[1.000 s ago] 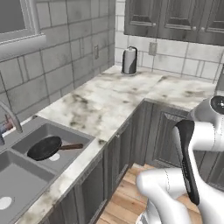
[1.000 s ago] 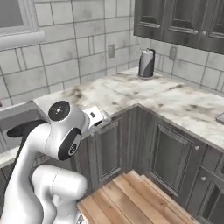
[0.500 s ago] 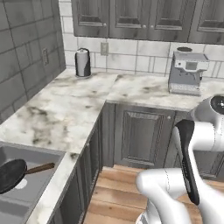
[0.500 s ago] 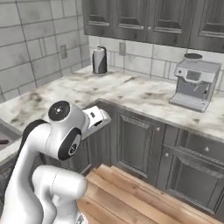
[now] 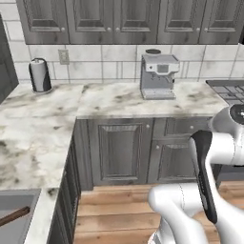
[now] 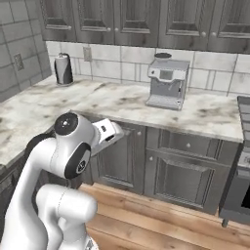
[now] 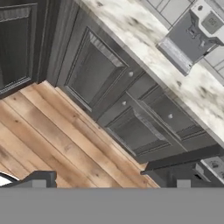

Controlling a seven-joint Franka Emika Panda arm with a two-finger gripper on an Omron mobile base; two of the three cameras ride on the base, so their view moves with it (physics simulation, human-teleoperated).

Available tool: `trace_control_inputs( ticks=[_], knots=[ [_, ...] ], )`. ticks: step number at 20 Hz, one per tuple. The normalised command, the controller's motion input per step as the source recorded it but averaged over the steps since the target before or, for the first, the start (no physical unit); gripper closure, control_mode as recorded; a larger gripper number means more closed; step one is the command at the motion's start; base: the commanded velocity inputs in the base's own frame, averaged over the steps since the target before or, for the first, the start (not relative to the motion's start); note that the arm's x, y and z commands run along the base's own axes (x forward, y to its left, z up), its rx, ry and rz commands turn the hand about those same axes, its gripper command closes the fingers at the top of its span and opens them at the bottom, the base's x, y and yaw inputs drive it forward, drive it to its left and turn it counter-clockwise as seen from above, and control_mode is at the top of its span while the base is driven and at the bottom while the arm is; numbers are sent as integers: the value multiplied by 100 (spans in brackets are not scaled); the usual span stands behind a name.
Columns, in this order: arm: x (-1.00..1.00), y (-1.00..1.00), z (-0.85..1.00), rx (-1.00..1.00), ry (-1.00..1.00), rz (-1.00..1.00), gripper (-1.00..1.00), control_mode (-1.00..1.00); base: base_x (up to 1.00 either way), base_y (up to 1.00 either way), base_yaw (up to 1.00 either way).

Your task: Move the pot and pan from the stove into the sink.

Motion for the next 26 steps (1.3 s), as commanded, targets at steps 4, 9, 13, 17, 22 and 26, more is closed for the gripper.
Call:
trace_control_inputs(
  ticks=[4,9,13,17,22,26],
  knots=[
    [0,0,0,0,0,0,-100,100,3,0,-2],
    [0,0,0,0,0,0,-100,100,81,10,-3],
    [0,0,0,0,0,0,-100,100,100,13,-3],
    [0,0,0,0,0,0,-100,100,68,4,-1],
    [0,0,0,0,0,0,-100,100,0,-27,-2],
    [0,0,0,0,0,0,-100,100,5,-81,-3]
  ],
)
